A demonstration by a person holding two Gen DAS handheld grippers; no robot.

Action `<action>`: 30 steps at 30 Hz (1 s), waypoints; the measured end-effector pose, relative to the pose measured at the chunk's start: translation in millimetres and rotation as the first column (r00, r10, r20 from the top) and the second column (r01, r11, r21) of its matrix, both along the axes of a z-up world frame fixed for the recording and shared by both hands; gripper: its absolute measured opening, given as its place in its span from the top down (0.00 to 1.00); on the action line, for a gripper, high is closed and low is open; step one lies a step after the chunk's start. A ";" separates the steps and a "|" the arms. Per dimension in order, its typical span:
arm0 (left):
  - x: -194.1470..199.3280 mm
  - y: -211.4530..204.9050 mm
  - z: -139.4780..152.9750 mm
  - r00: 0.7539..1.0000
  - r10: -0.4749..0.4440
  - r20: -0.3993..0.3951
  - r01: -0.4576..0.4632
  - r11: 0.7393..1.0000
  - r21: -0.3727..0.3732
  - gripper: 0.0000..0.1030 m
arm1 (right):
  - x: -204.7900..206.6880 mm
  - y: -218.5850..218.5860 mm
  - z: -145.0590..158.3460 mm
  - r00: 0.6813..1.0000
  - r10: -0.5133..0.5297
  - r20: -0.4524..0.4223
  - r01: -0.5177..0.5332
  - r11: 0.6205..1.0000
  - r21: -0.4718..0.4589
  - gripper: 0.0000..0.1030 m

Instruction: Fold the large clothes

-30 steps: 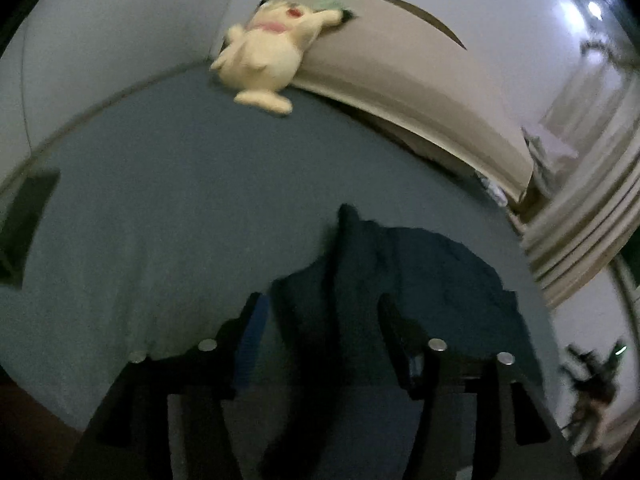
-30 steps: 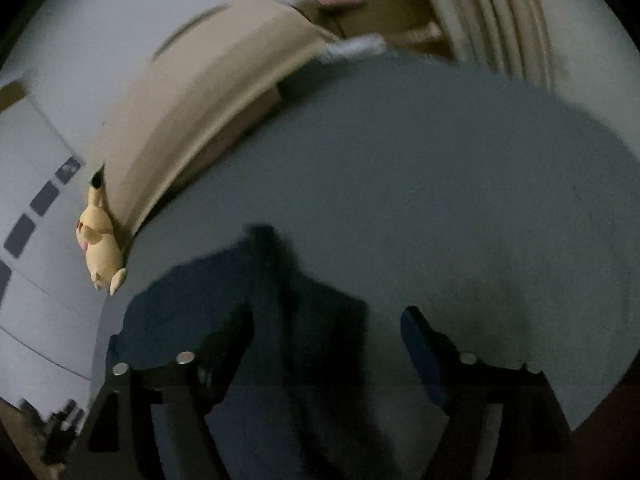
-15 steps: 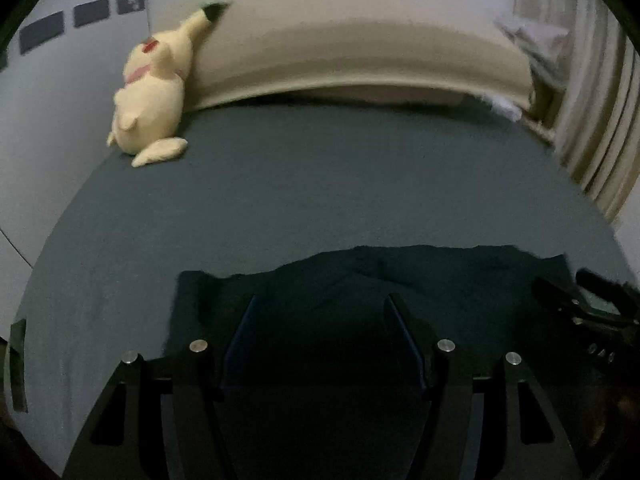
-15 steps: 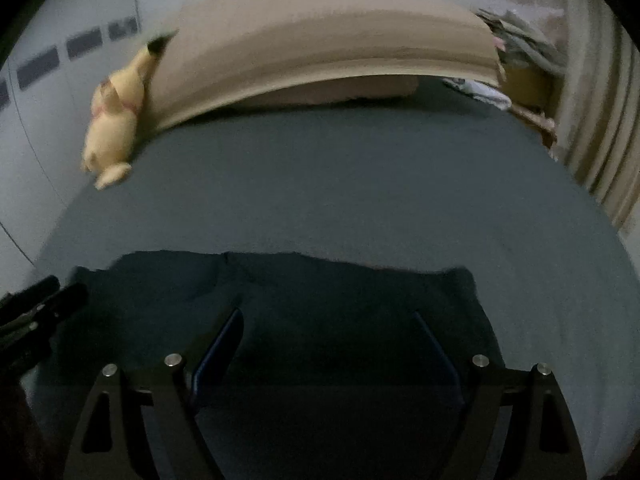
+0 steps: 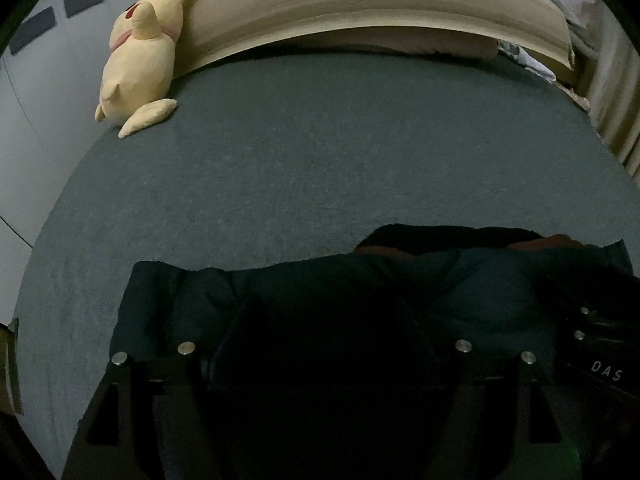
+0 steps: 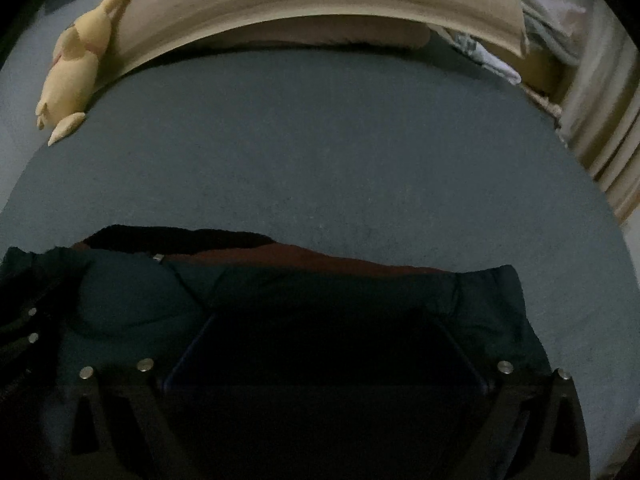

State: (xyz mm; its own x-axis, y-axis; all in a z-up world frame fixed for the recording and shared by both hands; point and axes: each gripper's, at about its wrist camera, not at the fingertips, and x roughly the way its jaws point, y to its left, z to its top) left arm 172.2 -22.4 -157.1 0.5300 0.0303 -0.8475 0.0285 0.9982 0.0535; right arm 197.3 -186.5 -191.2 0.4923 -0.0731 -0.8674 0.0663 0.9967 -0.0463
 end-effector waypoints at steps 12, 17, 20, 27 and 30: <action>-64.3 17.0 50.5 0.997 -0.016 0.074 0.019 0.999 -0.041 0.26 | -83.2 -6.3 73.6 0.988 0.013 0.154 -0.017 1.000 0.024 0.00; -154.6 30.6 67.9 0.983 -0.064 0.172 0.077 0.995 -0.070 0.26 | -180.4 -16.7 83.2 0.978 0.020 0.209 -0.043 0.993 0.106 0.00; -196.0 38.4 57.2 0.980 -0.069 0.187 0.082 0.995 -0.063 0.26 | -221.0 -16.5 66.9 0.979 0.019 0.205 -0.049 0.989 0.143 0.00; -243.9 49.2 14.8 0.982 -0.015 0.191 0.024 0.999 -0.044 0.26 | -271.3 -21.3 24.8 0.974 0.003 0.225 -0.037 0.988 0.148 0.00; -243.4 44.8 6.9 0.981 -0.026 0.195 0.028 1.000 -0.004 0.24 | -268.7 -19.2 15.5 0.975 0.014 0.221 -0.042 0.992 0.121 0.00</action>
